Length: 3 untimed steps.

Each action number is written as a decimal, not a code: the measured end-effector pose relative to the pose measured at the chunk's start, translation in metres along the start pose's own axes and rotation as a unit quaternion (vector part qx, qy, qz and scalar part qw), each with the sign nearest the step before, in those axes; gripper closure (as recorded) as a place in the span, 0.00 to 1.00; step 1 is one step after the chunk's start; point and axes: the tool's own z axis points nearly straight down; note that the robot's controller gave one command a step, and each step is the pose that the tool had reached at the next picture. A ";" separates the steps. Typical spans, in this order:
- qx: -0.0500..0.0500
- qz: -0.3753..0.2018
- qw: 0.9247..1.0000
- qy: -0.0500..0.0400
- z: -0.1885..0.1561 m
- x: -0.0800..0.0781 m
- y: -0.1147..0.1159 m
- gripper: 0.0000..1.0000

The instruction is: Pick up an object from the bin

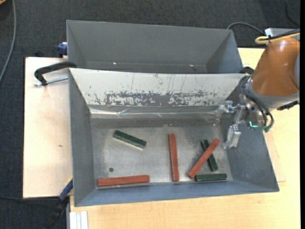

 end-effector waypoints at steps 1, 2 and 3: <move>0.001 -0.001 1.000 -0.004 -0.004 -0.002 0.000 0.00; 0.002 -0.129 0.992 -0.007 0.032 0.015 0.026 0.00; 0.000 -0.209 0.978 -0.001 0.043 0.039 0.045 0.00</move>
Offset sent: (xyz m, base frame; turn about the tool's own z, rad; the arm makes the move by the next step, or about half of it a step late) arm -0.0321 0.0492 -0.0660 -0.4670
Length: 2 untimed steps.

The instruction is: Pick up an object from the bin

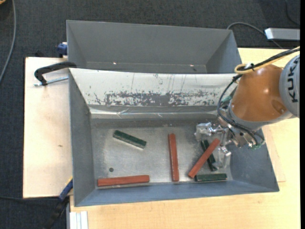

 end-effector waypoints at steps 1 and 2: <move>0.002 -0.127 0.992 -0.002 -0.013 0.005 0.008 0.00; 0.002 -0.204 0.979 -0.002 0.016 0.027 0.008 0.00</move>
Offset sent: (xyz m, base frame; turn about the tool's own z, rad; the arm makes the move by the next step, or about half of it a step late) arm -0.0339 -0.0061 -0.0233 -0.3992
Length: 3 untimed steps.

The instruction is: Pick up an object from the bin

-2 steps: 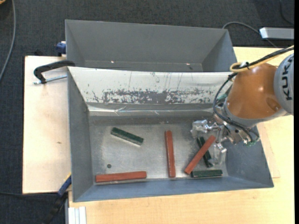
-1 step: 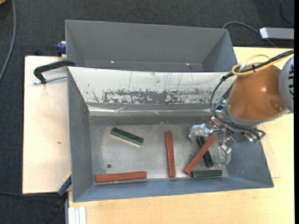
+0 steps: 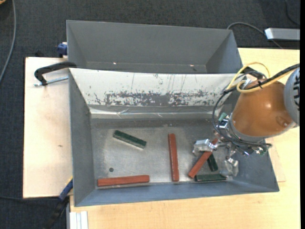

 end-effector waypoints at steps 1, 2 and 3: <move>0.001 -0.192 0.981 -0.001 0.007 -0.019 -0.002 1.00; 0.001 -0.192 0.981 -0.001 0.007 -0.019 -0.002 1.00; -0.001 -0.191 0.982 -0.001 0.003 -0.018 0.000 1.00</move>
Offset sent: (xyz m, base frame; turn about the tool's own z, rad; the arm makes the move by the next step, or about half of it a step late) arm 0.0000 0.0000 0.0000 0.0000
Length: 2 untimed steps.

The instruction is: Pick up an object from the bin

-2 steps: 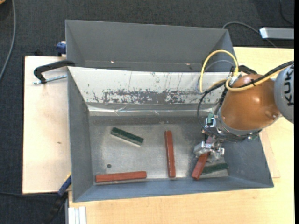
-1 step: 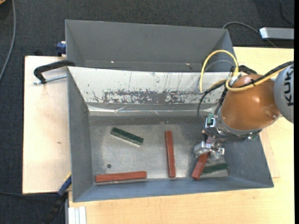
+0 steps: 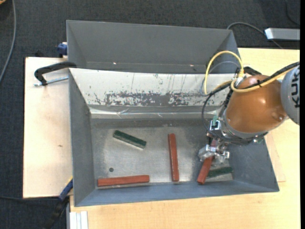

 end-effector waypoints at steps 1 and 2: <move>-0.003 0.000 1.000 0.000 -0.021 -0.001 0.001 1.00; 0.002 0.000 1.000 0.000 -0.037 -0.001 -0.002 1.00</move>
Offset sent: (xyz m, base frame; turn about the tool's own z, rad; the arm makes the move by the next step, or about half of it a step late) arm 0.0001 0.0001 0.0223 0.0000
